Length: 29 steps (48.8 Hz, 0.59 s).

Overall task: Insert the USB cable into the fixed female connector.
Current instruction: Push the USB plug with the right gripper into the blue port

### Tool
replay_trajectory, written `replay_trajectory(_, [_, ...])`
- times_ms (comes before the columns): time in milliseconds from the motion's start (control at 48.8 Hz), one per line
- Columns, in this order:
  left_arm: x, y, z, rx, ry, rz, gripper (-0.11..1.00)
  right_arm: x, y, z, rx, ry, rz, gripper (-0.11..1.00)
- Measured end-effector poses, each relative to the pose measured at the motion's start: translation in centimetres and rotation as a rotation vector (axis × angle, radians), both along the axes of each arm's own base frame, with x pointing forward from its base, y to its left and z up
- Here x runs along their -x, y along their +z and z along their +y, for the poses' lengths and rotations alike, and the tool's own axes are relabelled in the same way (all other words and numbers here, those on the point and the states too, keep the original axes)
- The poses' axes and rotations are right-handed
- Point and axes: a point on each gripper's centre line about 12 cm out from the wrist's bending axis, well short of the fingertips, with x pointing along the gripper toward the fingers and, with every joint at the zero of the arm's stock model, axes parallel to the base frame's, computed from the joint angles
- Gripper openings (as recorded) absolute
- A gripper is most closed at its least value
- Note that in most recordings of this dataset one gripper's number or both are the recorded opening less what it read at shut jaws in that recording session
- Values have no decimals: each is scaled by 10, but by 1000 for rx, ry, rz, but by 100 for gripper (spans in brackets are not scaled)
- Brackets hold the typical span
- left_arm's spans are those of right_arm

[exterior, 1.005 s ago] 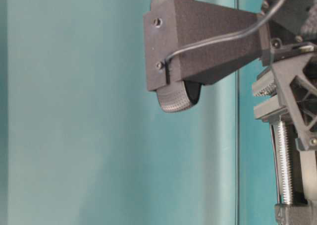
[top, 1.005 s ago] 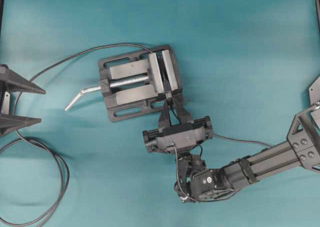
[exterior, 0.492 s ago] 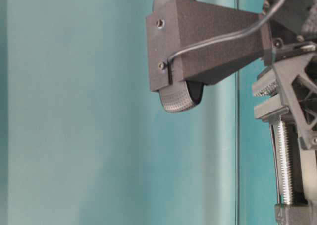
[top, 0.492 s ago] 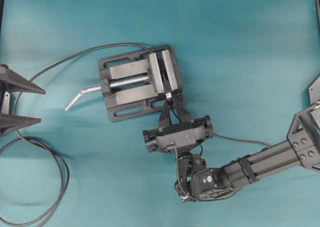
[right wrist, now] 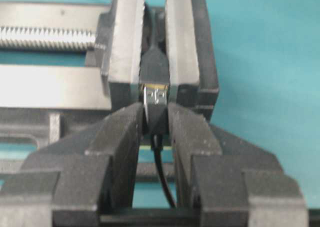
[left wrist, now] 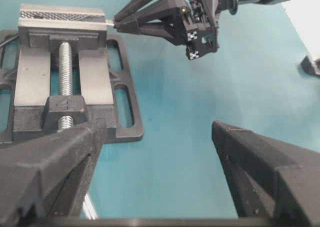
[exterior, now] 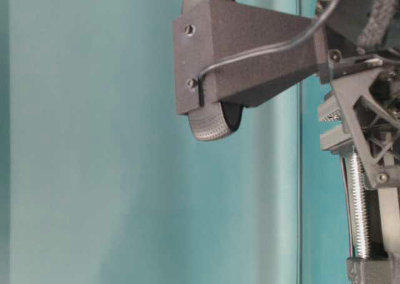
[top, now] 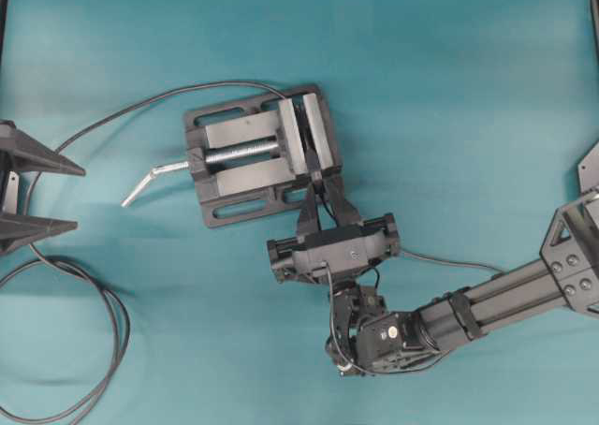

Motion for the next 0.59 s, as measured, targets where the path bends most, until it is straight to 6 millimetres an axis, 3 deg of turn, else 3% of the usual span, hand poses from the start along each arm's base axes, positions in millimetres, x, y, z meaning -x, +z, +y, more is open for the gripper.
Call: replay_trajectory(595, [0,0,0,0,0,2,99,-4,-1,-4,-11,16,-2,21])
